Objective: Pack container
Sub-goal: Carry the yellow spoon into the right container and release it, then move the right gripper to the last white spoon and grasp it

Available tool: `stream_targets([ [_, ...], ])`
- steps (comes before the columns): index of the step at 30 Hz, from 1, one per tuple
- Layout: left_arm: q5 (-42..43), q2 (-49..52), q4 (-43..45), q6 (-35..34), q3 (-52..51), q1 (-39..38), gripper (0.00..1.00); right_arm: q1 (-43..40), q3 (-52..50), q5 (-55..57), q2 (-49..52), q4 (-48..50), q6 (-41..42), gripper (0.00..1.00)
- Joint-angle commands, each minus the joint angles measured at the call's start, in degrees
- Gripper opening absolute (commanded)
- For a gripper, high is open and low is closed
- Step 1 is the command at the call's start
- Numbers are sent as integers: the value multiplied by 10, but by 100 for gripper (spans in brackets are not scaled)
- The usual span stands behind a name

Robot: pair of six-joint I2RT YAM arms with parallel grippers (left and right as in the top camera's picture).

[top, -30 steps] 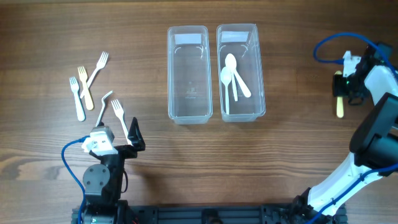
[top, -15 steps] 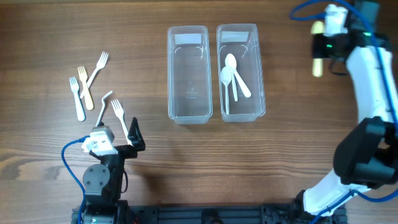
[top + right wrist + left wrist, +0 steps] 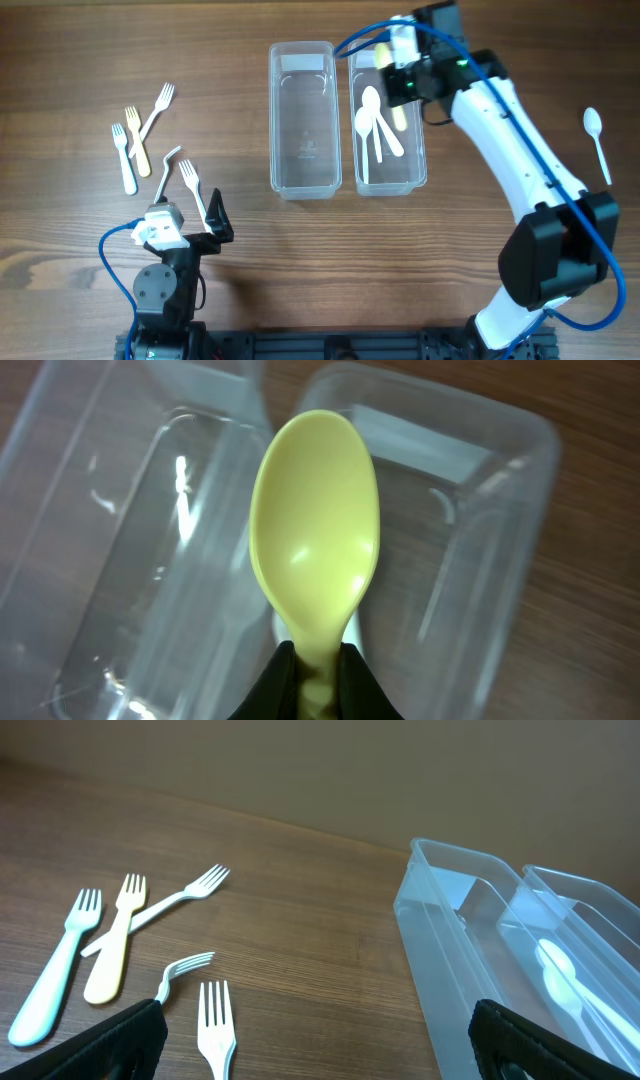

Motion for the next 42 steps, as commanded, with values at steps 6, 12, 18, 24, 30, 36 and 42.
stream_targets([
  [6,-3,-1,-2,5,-1,3,100,26,12,50,5,8,41,5],
  [12,-3,-1,-2,5,-1,3,100,26,12,50,50,10,45,4],
  [18,-3,-1,-2,5,-1,3,100,26,12,50,84,9,55,4],
  [24,-3,-1,-2,5,-1,3,100,26,12,51,91,19,53,48],
  [30,-3,-1,-2,5,-1,3,100,13,37,54,78,26,50,63],
  [36,-3,-1,-2,5,-1,3,100,-58,70,133,19,-32,26,65],
  [42,-3,-1,-2,5,-1,3,100,-210,72,177,-30,-120,-94,70],
])
